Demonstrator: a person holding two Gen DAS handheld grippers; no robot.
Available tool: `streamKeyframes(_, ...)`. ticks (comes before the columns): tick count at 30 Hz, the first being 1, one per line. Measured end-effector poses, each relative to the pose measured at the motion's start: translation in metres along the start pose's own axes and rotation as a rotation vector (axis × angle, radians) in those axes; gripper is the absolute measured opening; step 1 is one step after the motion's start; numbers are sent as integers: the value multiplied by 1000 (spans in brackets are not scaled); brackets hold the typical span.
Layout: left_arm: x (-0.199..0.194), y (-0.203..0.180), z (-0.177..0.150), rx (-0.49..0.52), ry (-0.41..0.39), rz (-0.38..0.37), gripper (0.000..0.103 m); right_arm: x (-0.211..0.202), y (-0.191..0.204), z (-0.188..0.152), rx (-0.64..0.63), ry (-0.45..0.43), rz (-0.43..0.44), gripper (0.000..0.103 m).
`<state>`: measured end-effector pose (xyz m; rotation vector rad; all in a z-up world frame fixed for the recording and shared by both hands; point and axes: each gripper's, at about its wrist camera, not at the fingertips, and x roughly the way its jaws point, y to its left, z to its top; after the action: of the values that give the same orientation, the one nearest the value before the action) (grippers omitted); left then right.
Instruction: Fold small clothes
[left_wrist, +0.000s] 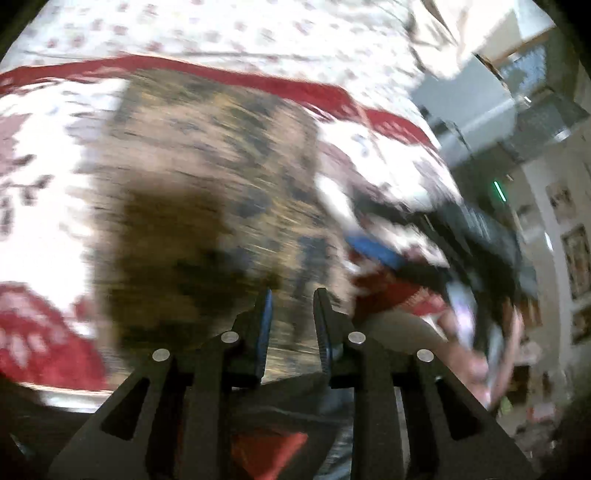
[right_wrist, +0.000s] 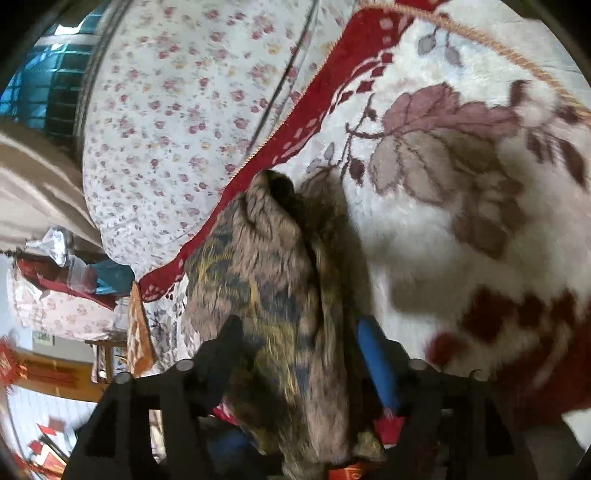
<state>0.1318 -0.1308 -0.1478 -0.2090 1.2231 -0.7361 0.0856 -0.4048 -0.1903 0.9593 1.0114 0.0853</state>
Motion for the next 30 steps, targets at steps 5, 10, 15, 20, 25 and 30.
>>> streamKeyframes(5, -15, 42, 6, -63, -69, 149, 20, -2, 14, -53, -141, -63, -132, 57)
streamKeyframes(10, -11, 67, 4, -139, -74, 149, 20, -36, 60, -77, -342, -203, -60, 57)
streamKeyframes(15, -2, 81, 3, -175, -39, 163, 20, 22, 60, -89, -358, -4, -138, 57)
streamKeyframes(20, 6, 77, -1, -157, -32, 187, 24, 63, 56, -102, -432, 94, -358, 57)
streamKeyframes(25, 7, 74, -4, -133, -35, 218, 24, 54, 53, -106, -447, 60, -508, 17)
streamKeyframes(30, 5, 79, -7, -141, -35, 211, 24, 2, 22, -101, -270, -18, -414, 10)
